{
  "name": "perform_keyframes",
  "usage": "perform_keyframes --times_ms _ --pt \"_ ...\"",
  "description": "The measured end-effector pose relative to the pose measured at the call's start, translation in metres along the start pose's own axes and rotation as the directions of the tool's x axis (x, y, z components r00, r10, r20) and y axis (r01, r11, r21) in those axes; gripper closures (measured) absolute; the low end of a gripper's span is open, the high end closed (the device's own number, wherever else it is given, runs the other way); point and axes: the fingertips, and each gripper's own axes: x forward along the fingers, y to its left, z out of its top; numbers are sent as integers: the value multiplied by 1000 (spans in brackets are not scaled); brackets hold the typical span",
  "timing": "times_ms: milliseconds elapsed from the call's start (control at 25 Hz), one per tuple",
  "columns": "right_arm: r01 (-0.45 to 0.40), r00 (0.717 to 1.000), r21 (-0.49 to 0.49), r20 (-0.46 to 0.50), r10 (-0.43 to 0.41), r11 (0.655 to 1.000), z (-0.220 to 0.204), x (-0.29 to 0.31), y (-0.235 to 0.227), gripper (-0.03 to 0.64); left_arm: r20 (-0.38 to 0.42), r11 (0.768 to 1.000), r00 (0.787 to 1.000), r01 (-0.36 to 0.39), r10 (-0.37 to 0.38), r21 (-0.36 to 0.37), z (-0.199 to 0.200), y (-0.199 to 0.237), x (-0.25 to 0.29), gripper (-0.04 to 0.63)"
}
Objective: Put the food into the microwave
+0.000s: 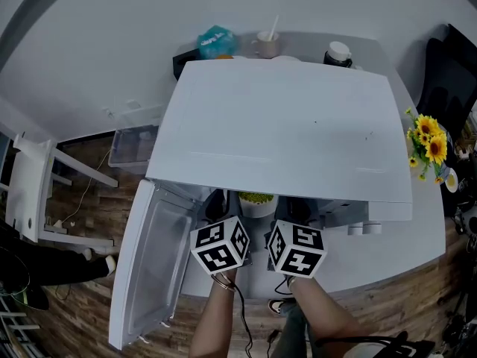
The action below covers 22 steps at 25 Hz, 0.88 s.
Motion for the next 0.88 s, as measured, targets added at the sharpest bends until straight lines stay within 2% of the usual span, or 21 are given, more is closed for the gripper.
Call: perform_keyframes --times_ms 280,520,880 --pt "6 1000 0 -11 -6 1000 -1 7 -1 572 12 999 1000 -26 26 18 0 1 6 509" --pt "12 999 -12 32 -12 1000 8 7 1 572 45 1000 999 -22 21 8 6 -2 6 509" --pt "-53 998 -46 18 54 998 8 -5 8 572 64 998 996 -61 63 -27 7 5 -17 509"
